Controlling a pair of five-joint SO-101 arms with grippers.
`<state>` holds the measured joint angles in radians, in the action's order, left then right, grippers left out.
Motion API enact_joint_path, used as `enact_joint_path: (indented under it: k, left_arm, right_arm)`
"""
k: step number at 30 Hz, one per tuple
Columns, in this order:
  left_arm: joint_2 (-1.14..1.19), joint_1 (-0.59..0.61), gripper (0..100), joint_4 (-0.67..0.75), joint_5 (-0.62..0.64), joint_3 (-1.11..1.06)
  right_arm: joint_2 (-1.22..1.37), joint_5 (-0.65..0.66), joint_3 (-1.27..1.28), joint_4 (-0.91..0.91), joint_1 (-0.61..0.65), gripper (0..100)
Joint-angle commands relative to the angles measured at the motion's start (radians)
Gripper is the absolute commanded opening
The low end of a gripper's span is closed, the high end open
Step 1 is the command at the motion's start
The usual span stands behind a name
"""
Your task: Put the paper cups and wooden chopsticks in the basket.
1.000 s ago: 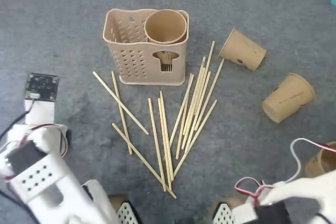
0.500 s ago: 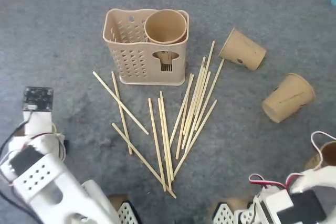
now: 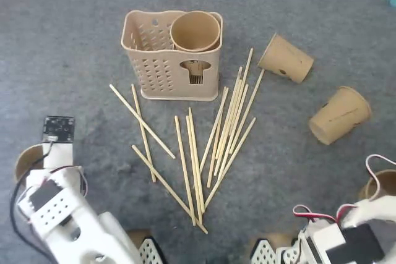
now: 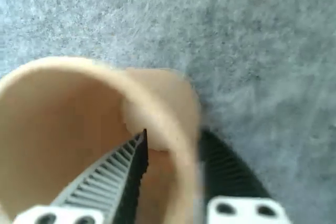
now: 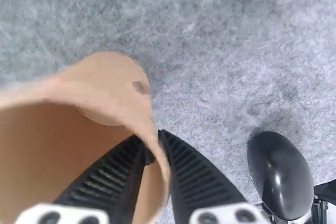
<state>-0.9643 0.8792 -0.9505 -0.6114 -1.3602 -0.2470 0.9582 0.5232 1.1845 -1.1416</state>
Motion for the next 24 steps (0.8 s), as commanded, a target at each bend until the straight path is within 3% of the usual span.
enact_joint_path:
  k: [1,4,12,24]
  left_arm:
    - [0.003,-0.026,2,0.028,0.095,0.004]
    - [0.003,-0.071,1,0.023,0.173,0.004]
    - [0.003,-0.181,1,0.026,0.265,0.007]
    - [0.003,-0.18,1,0.028,0.27,0.001]
  right_arm:
    - [-0.012,-0.049,-0.031,-0.002,0.033,1.5]
    - [-0.012,-0.104,-0.078,0.031,0.05,0.7]
    - [-0.012,-0.12,-0.304,0.331,0.182,0.8]
    - [-0.002,-0.463,-0.729,0.599,0.549,0.8]
